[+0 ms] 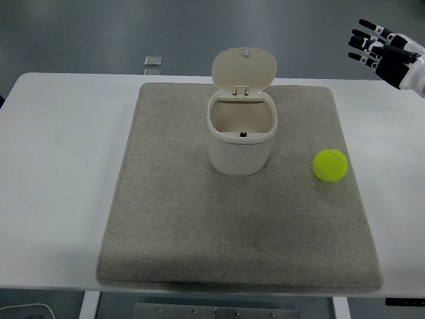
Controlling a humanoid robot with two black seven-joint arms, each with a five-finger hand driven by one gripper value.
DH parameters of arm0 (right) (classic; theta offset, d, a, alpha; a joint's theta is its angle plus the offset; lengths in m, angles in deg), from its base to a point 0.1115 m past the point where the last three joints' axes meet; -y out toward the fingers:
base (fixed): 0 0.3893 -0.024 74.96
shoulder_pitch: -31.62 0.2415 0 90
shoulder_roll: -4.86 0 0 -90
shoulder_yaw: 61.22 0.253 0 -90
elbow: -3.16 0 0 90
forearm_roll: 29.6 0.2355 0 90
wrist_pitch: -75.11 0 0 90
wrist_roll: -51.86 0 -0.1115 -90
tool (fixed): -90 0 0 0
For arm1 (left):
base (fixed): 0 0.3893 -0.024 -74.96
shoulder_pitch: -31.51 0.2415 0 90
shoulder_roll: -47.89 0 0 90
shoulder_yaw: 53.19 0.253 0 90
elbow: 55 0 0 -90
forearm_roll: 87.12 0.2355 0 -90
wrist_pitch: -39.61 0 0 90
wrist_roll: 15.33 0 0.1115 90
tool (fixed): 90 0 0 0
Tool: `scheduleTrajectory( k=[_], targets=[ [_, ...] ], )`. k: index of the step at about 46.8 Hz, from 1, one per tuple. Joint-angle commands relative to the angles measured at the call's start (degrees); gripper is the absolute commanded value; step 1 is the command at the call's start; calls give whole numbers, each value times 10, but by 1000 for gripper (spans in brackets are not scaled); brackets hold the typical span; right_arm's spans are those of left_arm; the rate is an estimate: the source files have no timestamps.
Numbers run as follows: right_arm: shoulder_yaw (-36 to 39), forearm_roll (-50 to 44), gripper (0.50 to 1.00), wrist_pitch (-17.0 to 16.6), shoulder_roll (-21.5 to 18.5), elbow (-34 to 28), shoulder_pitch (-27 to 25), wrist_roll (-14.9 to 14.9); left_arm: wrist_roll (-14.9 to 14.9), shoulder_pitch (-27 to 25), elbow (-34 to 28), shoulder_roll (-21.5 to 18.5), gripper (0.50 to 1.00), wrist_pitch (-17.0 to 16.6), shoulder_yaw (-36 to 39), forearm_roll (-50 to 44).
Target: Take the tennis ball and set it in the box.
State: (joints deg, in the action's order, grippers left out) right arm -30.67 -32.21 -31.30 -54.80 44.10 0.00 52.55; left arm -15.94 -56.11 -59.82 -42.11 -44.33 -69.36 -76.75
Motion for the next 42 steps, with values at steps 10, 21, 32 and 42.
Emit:
scheduleTrajectory(
  k=[10, 21, 32, 42],
  targets=[
    [1, -109, 919, -44, 36, 6, -1, 7, 0, 0, 0, 0, 992, 0, 0, 0],
    [-5, -202, 919, -131, 67, 11, -5, 54, 0, 0, 0, 0, 992, 0, 0, 0],
    [-9, -312, 917, -186, 99, 61, -27, 129, 0, 0, 0, 0, 992, 0, 0, 0],
    [-8, -414, 913, -179, 121, 142, -54, 172, 0, 0, 0, 0, 992, 0, 0, 0]
  ],
)
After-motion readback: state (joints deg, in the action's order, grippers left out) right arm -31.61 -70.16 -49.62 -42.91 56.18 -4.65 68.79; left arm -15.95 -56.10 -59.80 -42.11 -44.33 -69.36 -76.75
